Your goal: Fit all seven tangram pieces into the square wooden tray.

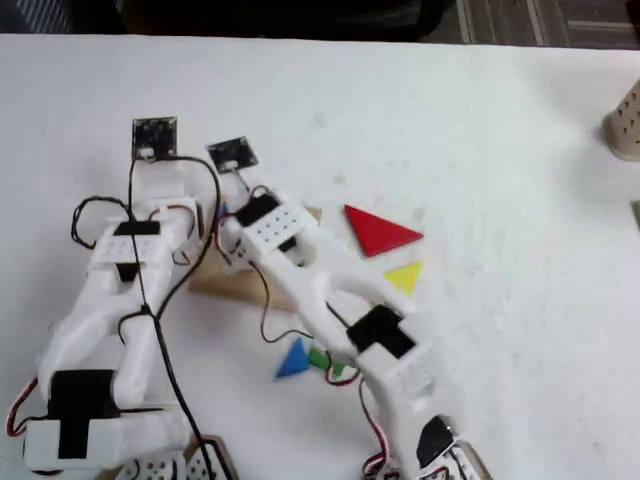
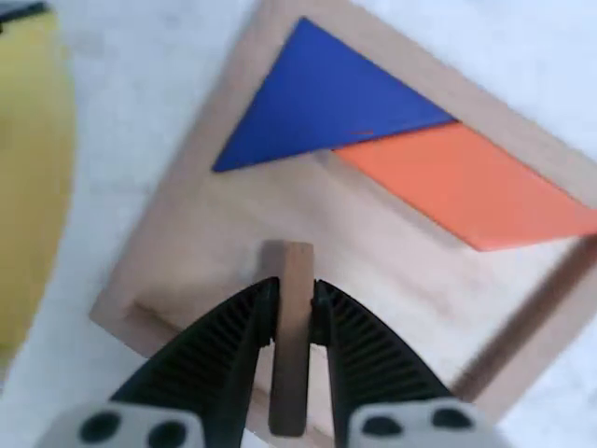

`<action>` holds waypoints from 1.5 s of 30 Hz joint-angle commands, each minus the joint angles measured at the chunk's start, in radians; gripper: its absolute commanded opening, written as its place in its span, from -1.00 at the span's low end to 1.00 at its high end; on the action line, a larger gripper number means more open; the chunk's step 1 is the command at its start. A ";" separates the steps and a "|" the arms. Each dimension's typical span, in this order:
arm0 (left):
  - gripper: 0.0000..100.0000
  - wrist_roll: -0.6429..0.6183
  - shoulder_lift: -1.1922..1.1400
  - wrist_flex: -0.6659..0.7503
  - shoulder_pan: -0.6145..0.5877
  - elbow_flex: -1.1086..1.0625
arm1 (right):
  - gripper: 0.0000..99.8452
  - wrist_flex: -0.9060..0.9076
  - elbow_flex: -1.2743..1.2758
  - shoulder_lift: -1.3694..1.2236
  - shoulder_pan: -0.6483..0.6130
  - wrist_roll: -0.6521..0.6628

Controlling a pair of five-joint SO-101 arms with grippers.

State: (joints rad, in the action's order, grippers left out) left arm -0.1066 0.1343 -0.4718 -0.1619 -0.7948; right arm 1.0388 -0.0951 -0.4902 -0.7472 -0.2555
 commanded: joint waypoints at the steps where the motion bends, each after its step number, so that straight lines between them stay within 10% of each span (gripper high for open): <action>1: -0.95 -0.006 0.044 0.028 -0.012 0.061 | -0.91 0.033 -0.118 -0.025 0.001 -0.008; 9: -0.95 -0.006 0.044 0.028 -0.010 0.061 | -0.61 0.133 -0.175 -0.045 0.018 -0.008; 31: -0.96 -0.005 0.064 0.018 0.102 -0.017 | -0.61 0.390 -0.005 0.205 0.263 0.000; 38: -0.96 -0.005 0.259 -0.002 0.286 -0.224 | -0.99 0.275 0.020 0.205 0.375 0.000; 45: -0.95 -0.014 0.443 -0.002 0.395 -0.342 | -0.96 0.259 0.021 0.211 0.461 -0.002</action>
State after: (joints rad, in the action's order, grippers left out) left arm -0.1066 0.5086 -0.4687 0.1741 -1.1370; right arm 1.3119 -0.0644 -0.3506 -0.3299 -0.2539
